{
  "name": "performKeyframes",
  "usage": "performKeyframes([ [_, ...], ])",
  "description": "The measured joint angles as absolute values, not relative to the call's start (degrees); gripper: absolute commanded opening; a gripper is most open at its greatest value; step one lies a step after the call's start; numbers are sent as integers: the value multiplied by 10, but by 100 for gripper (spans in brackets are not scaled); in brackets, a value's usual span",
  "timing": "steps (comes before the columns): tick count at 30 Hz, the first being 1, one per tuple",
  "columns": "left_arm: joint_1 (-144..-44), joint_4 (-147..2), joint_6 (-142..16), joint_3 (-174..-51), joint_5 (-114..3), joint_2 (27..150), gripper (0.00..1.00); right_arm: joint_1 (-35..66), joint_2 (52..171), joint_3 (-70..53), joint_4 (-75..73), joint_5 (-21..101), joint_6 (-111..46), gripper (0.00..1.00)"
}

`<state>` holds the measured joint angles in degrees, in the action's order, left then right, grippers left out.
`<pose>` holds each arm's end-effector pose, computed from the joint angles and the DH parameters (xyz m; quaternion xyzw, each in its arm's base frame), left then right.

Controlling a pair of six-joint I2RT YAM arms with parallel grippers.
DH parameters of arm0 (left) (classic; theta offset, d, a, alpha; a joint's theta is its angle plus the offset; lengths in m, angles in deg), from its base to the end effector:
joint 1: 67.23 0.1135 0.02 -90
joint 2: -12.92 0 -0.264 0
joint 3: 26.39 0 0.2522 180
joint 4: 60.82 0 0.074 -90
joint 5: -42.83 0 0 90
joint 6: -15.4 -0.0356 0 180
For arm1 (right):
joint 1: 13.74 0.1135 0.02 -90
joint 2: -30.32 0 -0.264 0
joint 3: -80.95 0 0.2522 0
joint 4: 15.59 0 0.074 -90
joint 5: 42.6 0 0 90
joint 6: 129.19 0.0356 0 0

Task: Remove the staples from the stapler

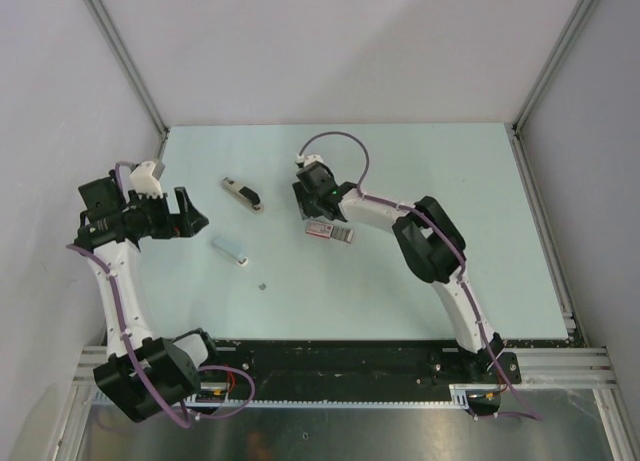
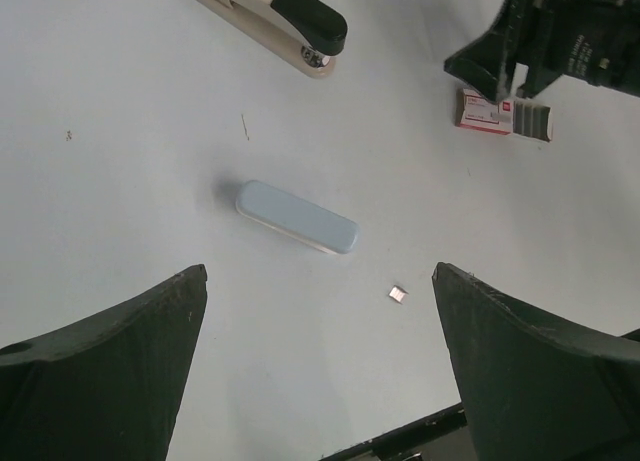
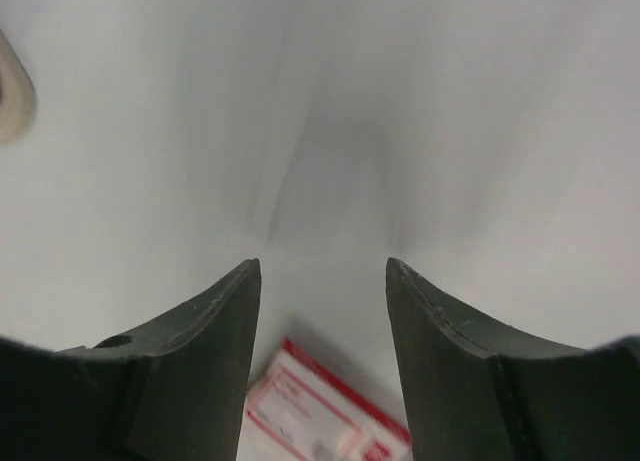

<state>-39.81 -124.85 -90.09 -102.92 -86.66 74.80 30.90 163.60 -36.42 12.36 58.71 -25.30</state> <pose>0.1930 0.0746 0.3331 0.0249 0.8901 -0.1754 0.4199 0.3764 0.3619 0.1611 -0.2055 0.8930 0.1115 0.3845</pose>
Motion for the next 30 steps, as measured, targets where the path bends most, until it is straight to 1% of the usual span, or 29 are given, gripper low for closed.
performKeyframes([
  [4, -398, -1248, -902, -1028, -869, 748, 99, 308, 1575, -272, 119, 604, -233, 57],
  [7, -398, -1249, -902, -1027, -869, 748, 99, 308, 1562, -241, 111, 608, -222, 56],
  [15, -398, -1248, -906, -1027, -869, 728, 99, 315, 1545, -212, 104, 630, -204, 45],
  [30, -398, -1249, -911, -1027, -869, 701, 99, 369, 1491, -132, 121, 718, -152, 44],
])
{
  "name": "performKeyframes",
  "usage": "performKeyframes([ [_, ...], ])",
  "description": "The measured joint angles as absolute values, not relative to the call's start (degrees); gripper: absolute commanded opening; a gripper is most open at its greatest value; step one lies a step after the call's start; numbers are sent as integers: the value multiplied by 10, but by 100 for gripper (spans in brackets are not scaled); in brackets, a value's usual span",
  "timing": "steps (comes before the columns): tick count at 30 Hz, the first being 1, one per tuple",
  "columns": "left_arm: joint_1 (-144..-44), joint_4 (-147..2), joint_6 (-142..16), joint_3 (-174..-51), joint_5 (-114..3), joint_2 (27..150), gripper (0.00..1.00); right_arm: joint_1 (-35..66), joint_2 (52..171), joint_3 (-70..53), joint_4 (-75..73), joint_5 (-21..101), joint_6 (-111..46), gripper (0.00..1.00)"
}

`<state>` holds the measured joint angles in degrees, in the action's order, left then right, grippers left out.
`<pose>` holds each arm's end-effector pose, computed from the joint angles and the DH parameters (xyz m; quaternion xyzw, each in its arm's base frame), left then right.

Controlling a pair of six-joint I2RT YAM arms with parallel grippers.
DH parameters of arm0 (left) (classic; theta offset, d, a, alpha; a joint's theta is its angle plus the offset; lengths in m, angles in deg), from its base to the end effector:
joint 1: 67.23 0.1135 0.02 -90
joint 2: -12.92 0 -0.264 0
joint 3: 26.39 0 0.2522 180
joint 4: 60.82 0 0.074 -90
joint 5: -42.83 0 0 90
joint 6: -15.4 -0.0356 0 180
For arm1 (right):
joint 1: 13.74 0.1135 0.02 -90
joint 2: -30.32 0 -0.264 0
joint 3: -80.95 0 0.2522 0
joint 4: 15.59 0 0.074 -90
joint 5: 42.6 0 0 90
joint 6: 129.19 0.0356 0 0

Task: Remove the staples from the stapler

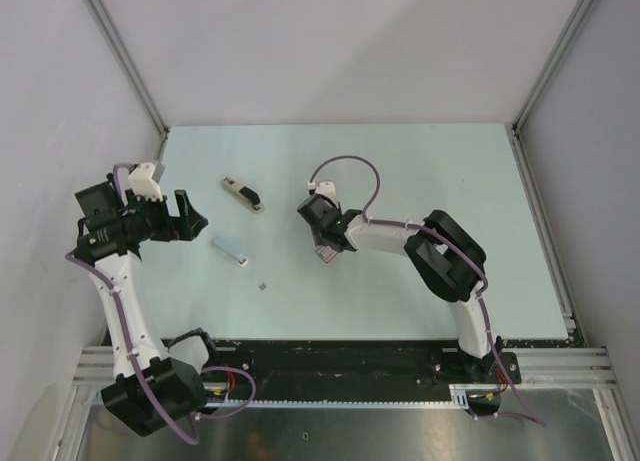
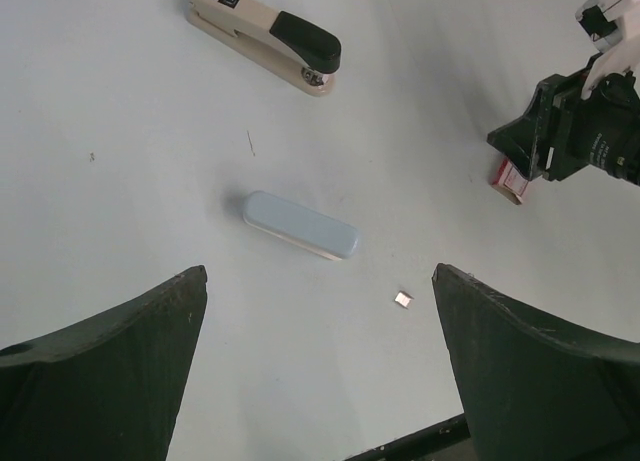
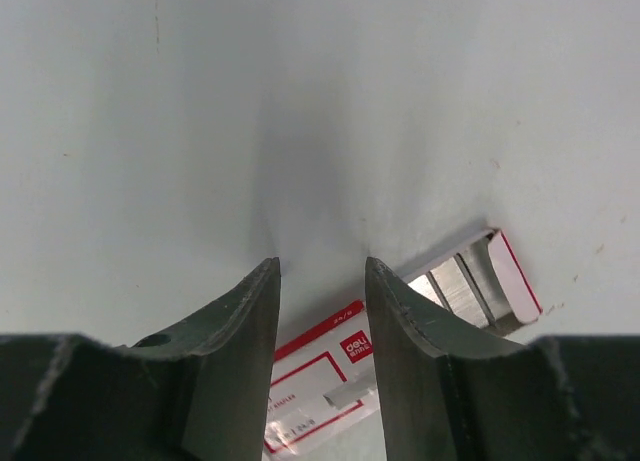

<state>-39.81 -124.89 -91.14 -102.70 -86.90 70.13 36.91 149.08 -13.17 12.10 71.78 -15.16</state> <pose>0.1765 0.0659 0.3463 0.0472 0.8772 -0.1563 0.4515 0.2912 0.3319 0.1555 -0.1466 0.9160 0.0325 0.3721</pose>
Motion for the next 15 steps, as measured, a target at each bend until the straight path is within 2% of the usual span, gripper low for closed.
performKeyframes([
  [6, -398, -1250, -912, -1027, -869, 699, 99, 383, 1478, -113, 132, 746, -127, 44],
  [15, -398, -1253, -916, -1027, -871, 699, 99, 383, 1452, -77, 128, 755, -128, 51],
])
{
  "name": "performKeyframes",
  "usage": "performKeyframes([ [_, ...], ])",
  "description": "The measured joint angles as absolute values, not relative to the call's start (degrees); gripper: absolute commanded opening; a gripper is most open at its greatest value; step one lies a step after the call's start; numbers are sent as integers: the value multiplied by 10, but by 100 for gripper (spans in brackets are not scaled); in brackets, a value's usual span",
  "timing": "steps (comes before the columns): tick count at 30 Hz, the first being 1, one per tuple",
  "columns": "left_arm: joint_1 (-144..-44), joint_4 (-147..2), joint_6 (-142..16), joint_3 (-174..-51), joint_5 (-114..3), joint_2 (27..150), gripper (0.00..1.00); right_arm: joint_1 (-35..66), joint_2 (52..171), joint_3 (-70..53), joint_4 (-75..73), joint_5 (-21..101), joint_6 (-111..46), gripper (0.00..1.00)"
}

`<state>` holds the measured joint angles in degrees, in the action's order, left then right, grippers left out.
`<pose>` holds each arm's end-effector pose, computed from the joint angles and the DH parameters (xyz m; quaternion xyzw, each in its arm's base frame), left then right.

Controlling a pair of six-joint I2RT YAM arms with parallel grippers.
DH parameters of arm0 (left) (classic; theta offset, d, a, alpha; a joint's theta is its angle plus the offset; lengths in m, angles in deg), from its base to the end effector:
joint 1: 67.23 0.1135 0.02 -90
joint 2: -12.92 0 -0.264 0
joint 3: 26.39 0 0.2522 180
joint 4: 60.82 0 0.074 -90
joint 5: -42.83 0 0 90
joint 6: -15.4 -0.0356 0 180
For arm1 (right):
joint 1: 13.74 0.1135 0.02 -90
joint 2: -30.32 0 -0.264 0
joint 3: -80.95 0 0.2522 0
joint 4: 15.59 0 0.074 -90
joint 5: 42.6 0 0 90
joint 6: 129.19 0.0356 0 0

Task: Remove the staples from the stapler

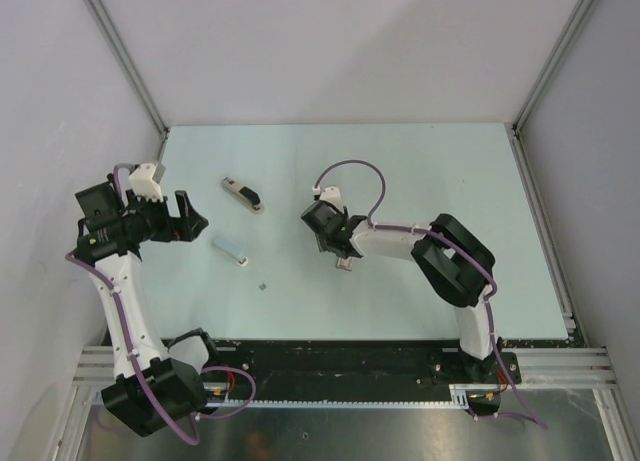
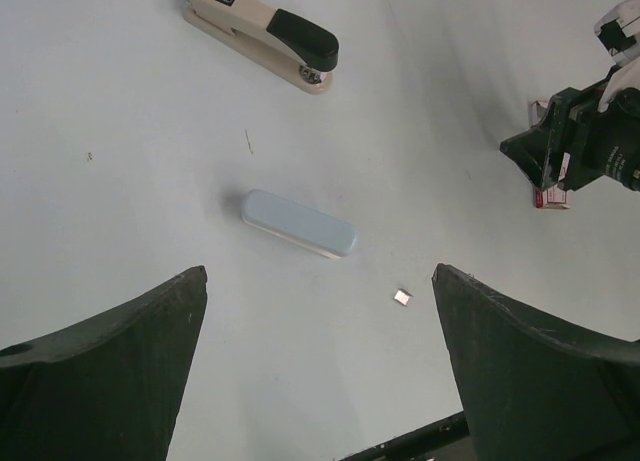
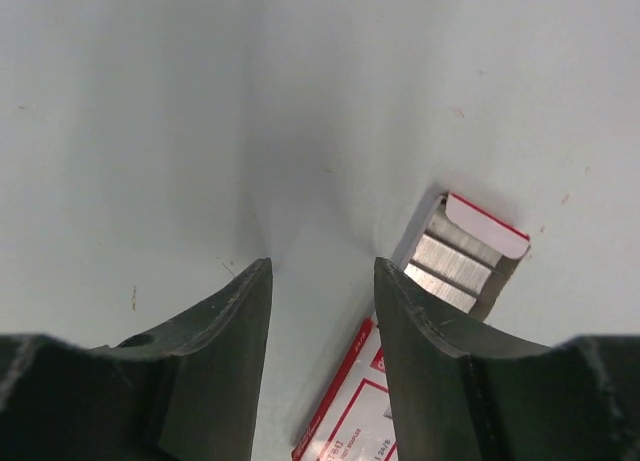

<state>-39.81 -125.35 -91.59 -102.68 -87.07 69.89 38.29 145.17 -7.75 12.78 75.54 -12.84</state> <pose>0.1752 0.0651 0.3464 0.0505 0.8773 -0.1567 0.4508 0.2707 0.3196 0.1561 -0.1331 0.9172 0.0073 0.3754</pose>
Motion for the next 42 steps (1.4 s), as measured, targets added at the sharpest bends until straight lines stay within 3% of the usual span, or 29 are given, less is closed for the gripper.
performKeyframes([
  [15, -398, -1258, -916, -1024, -875, 699, 100, 324, 1446, -76, 56, 663, -198, 47],
  [42, -398, -1266, -922, -1024, -883, 699, 100, 312, 1436, -47, 93, 738, -194, 36],
])
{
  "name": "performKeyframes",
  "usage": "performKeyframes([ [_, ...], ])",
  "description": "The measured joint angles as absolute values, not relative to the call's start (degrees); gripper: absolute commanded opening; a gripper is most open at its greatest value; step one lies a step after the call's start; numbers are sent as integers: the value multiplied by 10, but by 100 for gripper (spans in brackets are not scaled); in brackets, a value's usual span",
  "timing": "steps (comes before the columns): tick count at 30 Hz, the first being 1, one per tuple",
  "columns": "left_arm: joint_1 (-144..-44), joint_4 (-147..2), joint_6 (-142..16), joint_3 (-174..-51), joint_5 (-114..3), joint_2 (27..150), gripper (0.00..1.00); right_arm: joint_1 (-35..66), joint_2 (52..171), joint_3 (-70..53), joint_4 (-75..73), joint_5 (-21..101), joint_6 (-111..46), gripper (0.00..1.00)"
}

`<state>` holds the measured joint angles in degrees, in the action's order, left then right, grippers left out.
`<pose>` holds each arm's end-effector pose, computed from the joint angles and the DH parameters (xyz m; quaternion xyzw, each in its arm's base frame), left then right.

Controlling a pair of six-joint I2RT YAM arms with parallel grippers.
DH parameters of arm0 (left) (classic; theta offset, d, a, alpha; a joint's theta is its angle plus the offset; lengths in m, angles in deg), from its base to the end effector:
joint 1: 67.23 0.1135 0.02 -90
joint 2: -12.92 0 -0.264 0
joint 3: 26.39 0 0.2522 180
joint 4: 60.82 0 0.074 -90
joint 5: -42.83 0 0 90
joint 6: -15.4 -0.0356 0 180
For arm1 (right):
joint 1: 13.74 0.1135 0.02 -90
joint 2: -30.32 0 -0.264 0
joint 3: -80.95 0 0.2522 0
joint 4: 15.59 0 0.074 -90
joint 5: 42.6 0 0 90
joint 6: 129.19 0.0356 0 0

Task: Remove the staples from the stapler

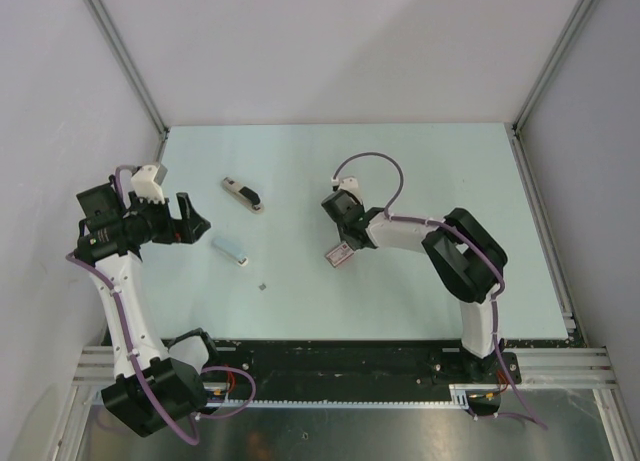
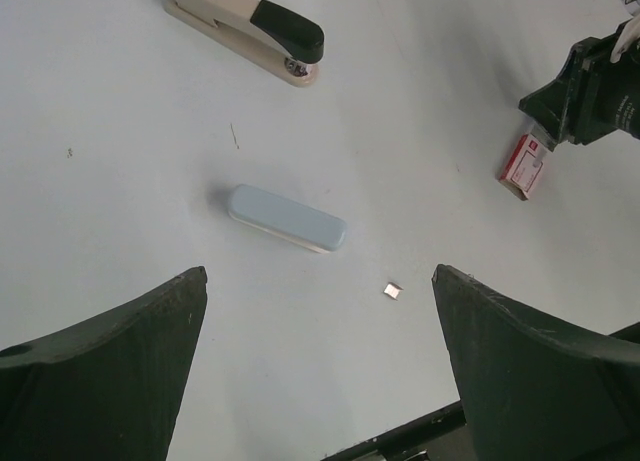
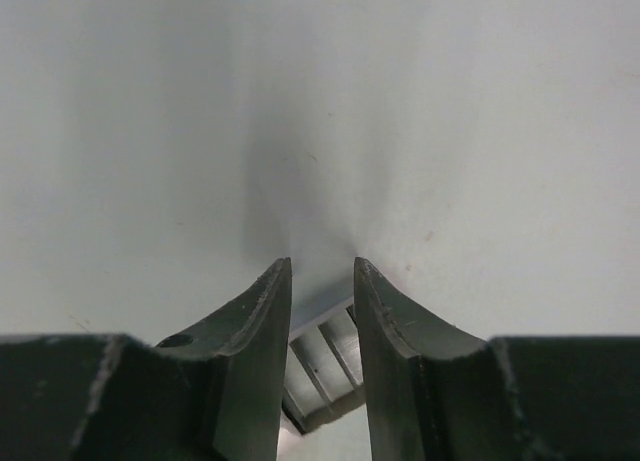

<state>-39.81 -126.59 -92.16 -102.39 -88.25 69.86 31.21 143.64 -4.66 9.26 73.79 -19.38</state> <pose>0.1737 0.0637 0.3437 0.0541 0.8783 -0.1692 0.4439 0.3029 0.2800 0.1546 -0.1292 0.9159 -0.0152 0.3797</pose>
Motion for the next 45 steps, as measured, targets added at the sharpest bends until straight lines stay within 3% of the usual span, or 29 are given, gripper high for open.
performKeyframes([
  [20, -398, -1282, -927, -1024, -895, 688, 100, 357, 1383, 11, 159, 792, -131, 37],
  [26, -398, -1288, -932, -1024, -897, 683, 99, 353, 1358, 16, 167, 792, -118, 51],
  [30, -398, -1289, -932, -1024, -898, 694, 99, 349, 1343, 6, 128, 770, -137, 66],
  [35, -398, -1290, -936, -1024, -898, 719, 100, 348, 1397, -132, 87, 698, -223, 81],
  [40, -398, -1291, -943, -1024, -896, 735, 99, 357, 1525, -345, 71, 607, -307, 83],
  [45, -398, -1291, -946, -1024, -895, 747, 99, 360, 1618, -458, 79, 515, -349, 82],
])
